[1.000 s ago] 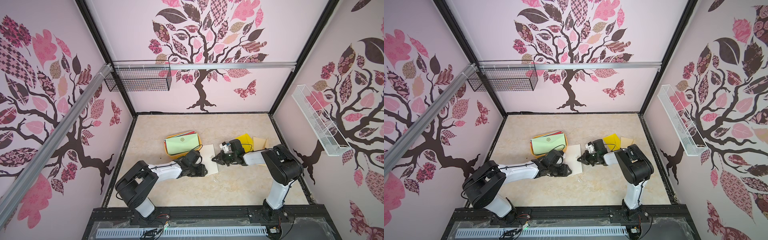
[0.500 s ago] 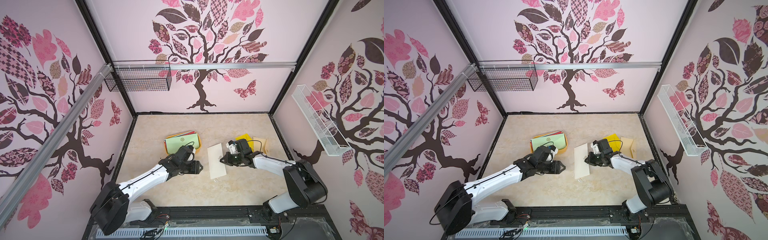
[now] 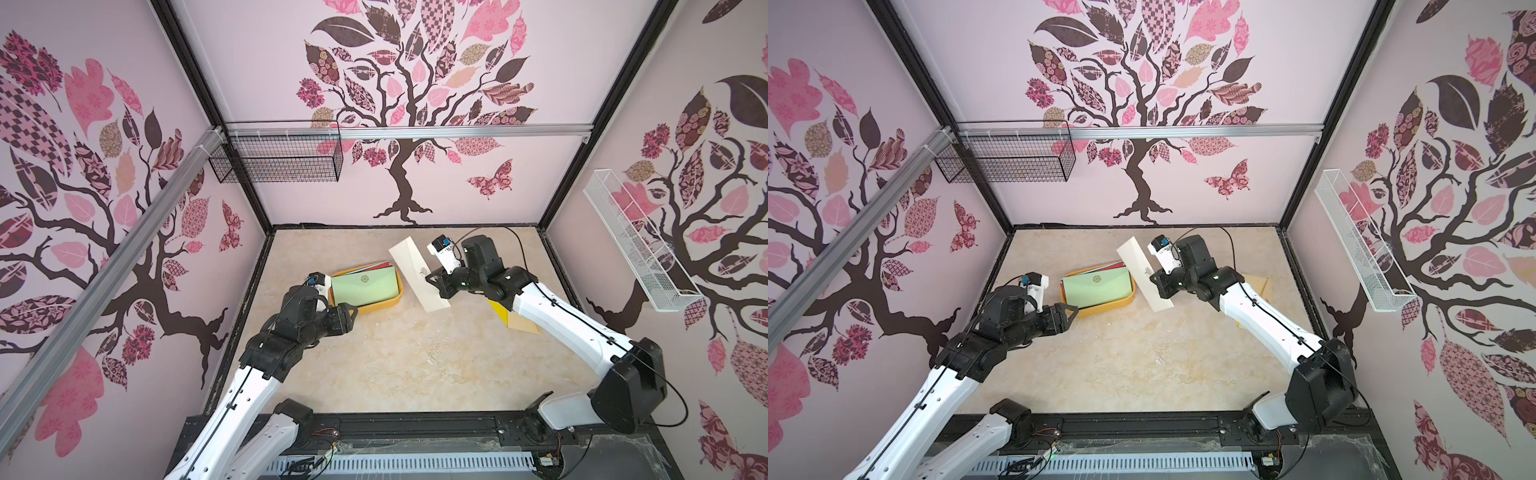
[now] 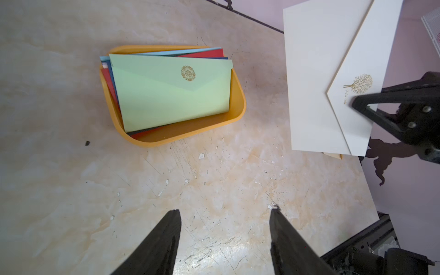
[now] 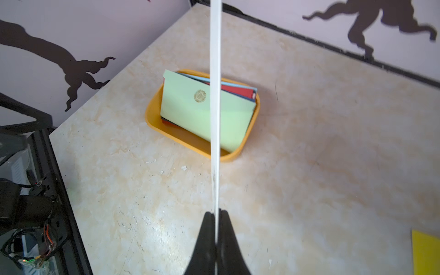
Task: Put the sealed envelopes into the storage box
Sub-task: Pick up the envelope from the center of the board, then place the envelope in the storage box.
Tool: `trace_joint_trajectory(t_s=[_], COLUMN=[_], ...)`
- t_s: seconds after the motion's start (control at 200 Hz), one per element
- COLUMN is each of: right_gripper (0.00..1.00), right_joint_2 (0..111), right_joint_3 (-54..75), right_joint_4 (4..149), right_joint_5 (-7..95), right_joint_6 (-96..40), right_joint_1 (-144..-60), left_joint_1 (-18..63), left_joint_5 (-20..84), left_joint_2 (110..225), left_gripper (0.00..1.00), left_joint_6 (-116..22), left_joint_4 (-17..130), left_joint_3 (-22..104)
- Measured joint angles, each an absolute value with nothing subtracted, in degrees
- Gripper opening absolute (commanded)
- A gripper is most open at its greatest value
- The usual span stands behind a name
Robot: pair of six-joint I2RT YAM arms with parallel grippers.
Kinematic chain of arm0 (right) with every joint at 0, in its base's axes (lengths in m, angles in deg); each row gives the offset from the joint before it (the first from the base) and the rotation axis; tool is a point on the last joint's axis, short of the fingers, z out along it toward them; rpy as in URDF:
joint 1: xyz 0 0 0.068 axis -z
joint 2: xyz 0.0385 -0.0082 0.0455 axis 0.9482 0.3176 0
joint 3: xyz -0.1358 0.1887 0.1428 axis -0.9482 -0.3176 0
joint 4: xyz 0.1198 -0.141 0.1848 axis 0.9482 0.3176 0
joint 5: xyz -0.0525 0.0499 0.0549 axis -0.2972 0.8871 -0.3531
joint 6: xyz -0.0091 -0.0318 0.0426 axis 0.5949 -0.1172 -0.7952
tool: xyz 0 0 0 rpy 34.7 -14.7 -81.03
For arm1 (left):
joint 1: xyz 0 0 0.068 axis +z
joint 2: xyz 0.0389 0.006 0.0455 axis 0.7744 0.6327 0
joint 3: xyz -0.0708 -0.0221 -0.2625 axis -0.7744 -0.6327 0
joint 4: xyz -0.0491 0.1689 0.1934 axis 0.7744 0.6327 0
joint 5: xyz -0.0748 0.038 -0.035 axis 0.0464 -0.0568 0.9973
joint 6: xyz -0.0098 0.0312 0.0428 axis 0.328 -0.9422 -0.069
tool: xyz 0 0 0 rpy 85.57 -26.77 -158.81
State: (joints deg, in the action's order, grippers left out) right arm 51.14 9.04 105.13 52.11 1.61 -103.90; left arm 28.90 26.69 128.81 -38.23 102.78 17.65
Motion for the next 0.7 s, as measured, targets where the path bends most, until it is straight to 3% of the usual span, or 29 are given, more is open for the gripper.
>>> trace_joint_trajectory(t_s=[0.365, 0.7], right_gripper=[0.0, 0.0], right_joint_2=[75.18, 86.68], right_joint_3=[43.81, 56.03], right_joint_4=[121.43, 130.29], right_joint_5=[59.21, 59.67], right_joint_6=[29.65, 40.71], right_joint_1=[-105.22, -108.38], left_joint_1=[29.01, 29.01], left_joint_5=[22.18, 21.97], left_joint_2=[122.95, 120.68], left_gripper=[0.65, 0.66], left_joint_6=[-40.92, -41.07], left_joint_4=[104.84, 104.12], left_joint_3=[15.2, 14.48])
